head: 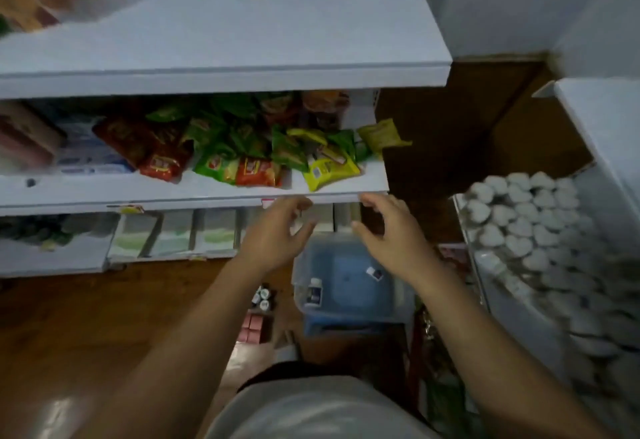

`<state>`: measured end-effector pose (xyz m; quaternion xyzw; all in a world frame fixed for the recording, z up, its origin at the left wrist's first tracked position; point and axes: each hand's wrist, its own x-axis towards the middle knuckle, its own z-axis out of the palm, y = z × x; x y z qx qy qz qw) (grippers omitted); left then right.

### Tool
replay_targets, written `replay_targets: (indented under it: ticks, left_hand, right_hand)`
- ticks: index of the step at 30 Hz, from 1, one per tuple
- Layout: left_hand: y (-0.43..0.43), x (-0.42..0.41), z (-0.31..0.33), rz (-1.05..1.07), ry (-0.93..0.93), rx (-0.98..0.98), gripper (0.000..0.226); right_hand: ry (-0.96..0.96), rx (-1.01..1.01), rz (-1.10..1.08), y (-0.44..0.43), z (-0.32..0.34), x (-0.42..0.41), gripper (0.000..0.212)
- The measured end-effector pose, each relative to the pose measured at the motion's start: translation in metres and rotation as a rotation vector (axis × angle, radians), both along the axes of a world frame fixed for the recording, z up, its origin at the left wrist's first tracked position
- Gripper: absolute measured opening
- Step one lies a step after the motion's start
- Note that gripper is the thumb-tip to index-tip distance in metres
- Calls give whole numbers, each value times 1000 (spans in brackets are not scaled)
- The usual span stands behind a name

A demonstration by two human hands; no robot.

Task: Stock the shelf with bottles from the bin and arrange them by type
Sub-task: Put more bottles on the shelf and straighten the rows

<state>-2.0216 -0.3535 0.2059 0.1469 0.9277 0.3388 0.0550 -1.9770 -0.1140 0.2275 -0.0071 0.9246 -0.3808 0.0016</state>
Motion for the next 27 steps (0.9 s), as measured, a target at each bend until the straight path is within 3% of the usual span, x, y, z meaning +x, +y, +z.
replay_targets:
  ticks: [4, 9, 12, 16, 19, 23, 27]
  left_hand:
    - [11, 11, -71, -48, -304, -120, 42]
    - [39, 14, -173, -187, -535, -350, 59]
    - [59, 3, -246, -344, -583, -512, 67]
    - [76, -14, -321, -669, -429, -890, 78]
    - [79, -24, -358, -792, -358, -1115, 67]
    - [80, -25, -379, -836, -364, -1204, 49]
    - [85, -29, -377, -822, -506, -1131, 62]
  right_hand:
    - [-333, -29, -82, 13, -82, 20, 54]
    - [-644, -20, -147, 29, -176, 22, 59]
    - [-710, 55, -166, 40, -247, 11, 53]
    - [-788, 228, -89, 52, -339, -13, 73]
    - [-784, 380, 9, 55, -383, -24, 75]
    - [-711, 603, 96, 57, -421, -26, 64]
    - [-652, 567, 85, 60, -433, -35, 38]
